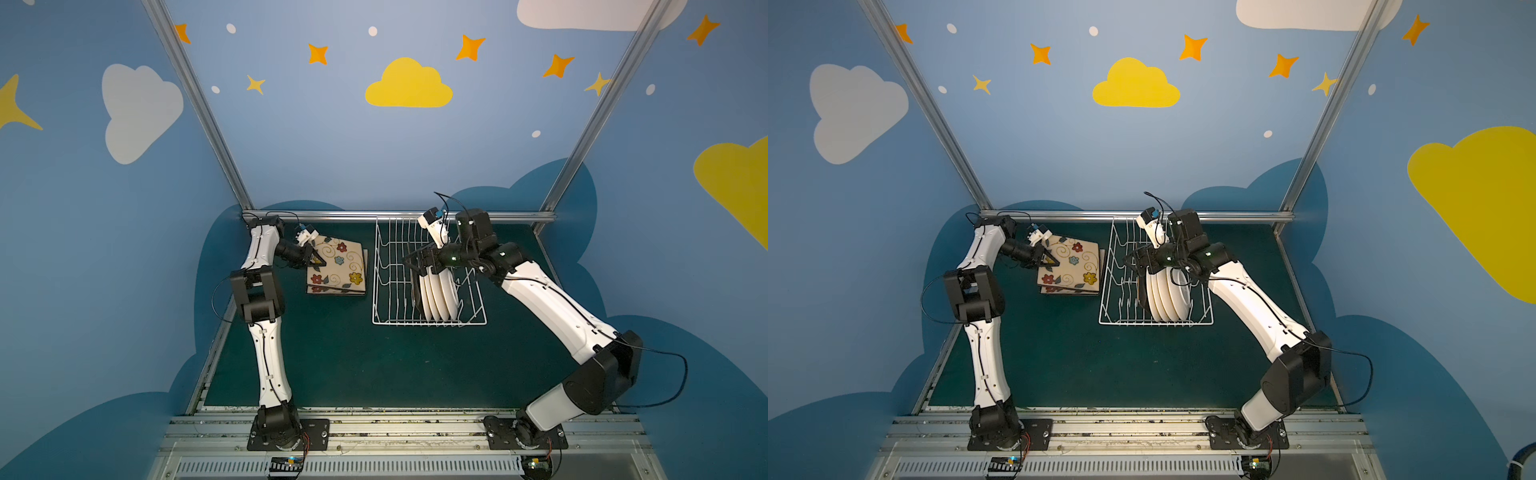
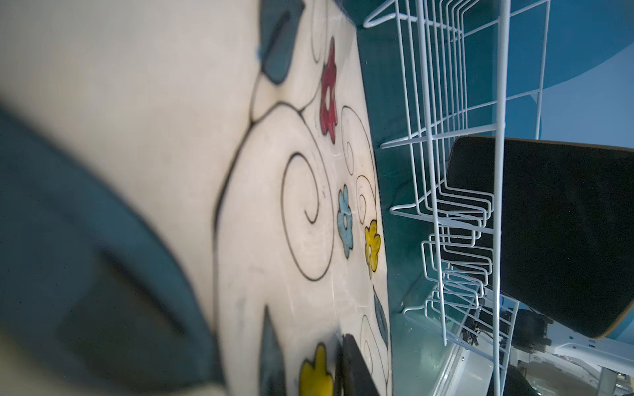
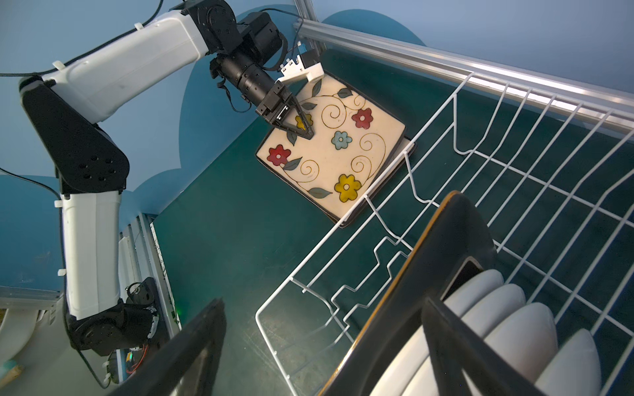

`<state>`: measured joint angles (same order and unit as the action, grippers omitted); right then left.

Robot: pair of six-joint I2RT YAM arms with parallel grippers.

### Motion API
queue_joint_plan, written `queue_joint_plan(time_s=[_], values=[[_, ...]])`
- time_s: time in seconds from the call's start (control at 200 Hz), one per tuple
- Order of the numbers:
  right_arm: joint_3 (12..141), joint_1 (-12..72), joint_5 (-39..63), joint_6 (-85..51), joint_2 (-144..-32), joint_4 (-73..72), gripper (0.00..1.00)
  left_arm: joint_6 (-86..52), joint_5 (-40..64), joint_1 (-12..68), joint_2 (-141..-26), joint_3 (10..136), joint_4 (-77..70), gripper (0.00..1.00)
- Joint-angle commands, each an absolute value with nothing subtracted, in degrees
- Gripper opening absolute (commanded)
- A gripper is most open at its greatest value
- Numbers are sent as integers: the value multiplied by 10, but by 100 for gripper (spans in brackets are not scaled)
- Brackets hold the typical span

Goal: Unload the plates from the dish rack
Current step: Place the plate on the plate.

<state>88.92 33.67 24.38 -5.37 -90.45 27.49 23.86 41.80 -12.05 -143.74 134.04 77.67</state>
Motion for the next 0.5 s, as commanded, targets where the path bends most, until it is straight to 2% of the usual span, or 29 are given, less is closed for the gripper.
queue_joint_plan(time_s=[0.0,0.18,0.275,0.496], values=[[911,343,235,-43,-911,282,89,254,482,-119,-1423,1362,781,3],[925,348,227,-32,-923,295,89,251,471,-120,-1434,1364,779,3],[932,351,221,-25,-926,304,89,248,459,-120,-1442,1366,780,8],[935,353,217,-32,-928,297,89,240,435,-120,-1456,1367,774,13]])
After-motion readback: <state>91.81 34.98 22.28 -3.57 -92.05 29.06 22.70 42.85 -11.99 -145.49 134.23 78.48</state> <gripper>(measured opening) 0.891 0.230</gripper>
